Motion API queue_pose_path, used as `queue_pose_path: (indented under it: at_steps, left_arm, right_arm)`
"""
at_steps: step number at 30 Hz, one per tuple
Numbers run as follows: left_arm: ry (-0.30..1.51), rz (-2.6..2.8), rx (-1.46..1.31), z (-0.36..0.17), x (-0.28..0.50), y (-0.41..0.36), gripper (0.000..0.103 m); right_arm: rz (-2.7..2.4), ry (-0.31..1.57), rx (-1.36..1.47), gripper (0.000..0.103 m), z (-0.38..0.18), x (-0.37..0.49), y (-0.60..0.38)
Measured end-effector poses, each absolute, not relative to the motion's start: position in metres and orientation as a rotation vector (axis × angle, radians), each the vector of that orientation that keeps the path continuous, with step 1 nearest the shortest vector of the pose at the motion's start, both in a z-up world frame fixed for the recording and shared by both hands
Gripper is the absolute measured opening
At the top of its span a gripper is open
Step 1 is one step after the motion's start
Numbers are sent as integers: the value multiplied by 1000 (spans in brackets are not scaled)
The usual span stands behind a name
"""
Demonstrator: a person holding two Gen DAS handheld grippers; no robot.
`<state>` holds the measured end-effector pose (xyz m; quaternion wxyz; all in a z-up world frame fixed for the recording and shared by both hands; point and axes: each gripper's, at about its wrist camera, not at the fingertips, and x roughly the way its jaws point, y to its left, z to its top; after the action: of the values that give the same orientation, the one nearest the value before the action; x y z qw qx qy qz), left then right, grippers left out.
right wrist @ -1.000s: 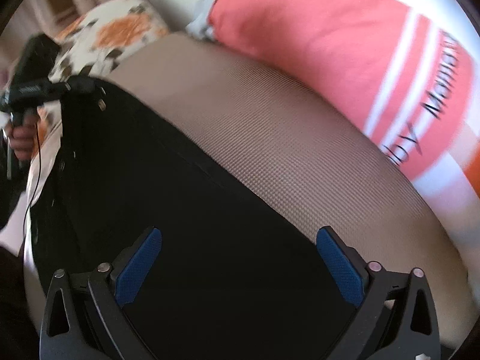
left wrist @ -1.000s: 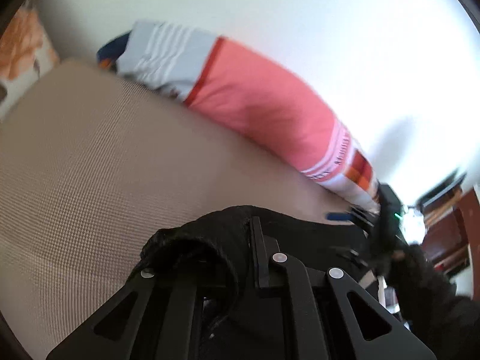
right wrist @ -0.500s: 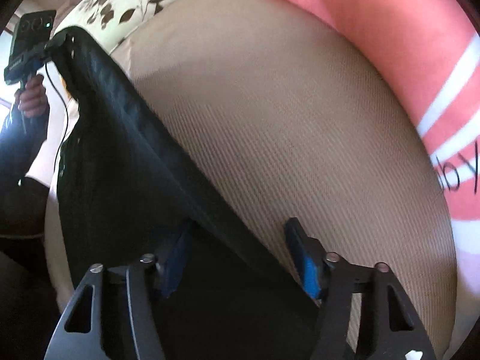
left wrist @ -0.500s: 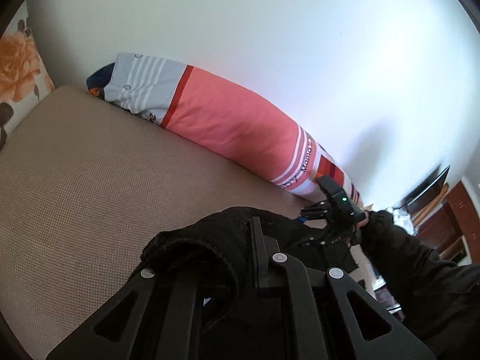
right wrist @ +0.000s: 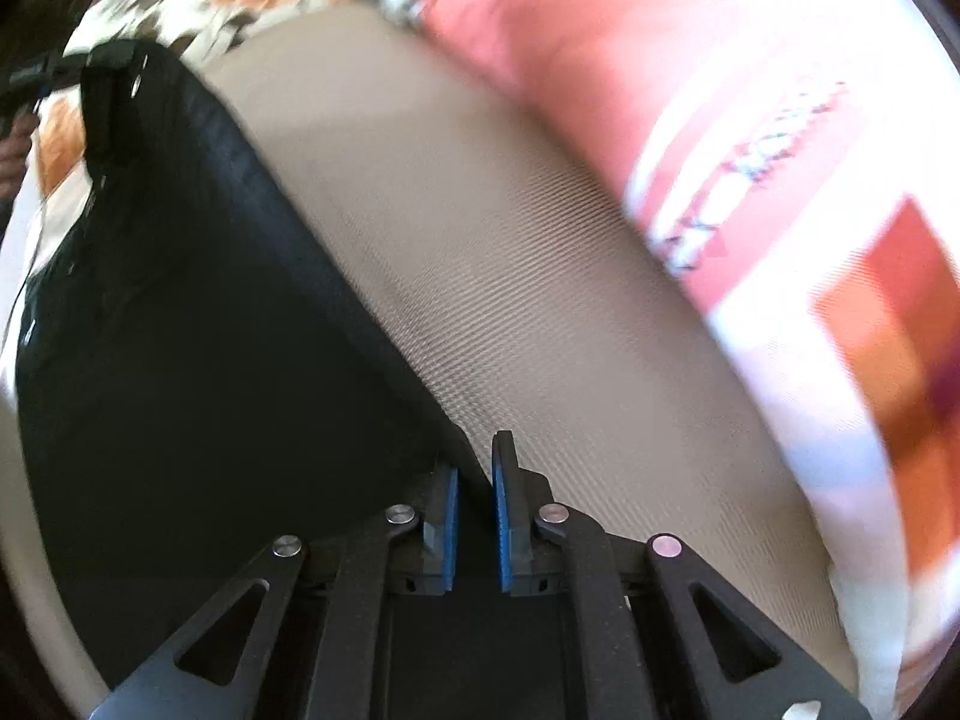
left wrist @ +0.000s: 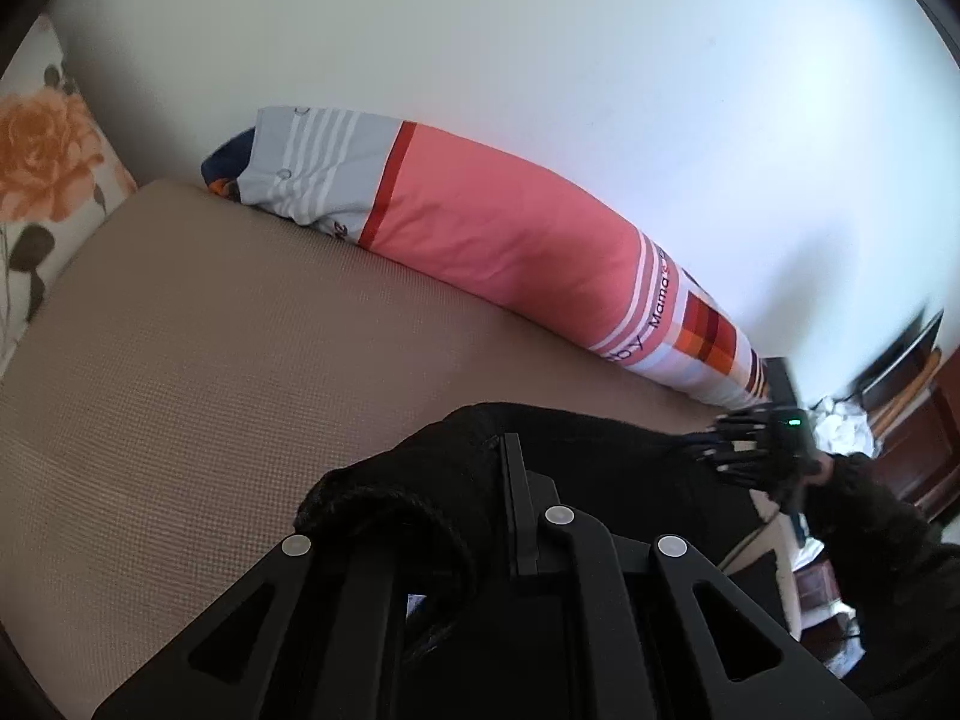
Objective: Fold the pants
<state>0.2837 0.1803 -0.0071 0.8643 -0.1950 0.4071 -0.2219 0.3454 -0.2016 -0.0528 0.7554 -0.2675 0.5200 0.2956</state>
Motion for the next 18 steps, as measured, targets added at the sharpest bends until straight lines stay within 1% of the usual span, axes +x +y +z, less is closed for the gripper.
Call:
queue_pose_path:
  at_steps: [3,10,14,18]
  left_arm:
    - [848,-472,-398,-2,274,183,9]
    - [841,-510,-362,16,219,190,10]
    - [867,-534,-326,17,181,195,10]
    - [931,-544,-265,4,142,197,11]
  right_arm:
    - [521,1043,-582,8,-26,309,-201]
    - [425,936,-542,6,23,208,-207]
    - [409,922,-464,6,34,151,-218]
    - [436,961,-407,5,26,96,-212]
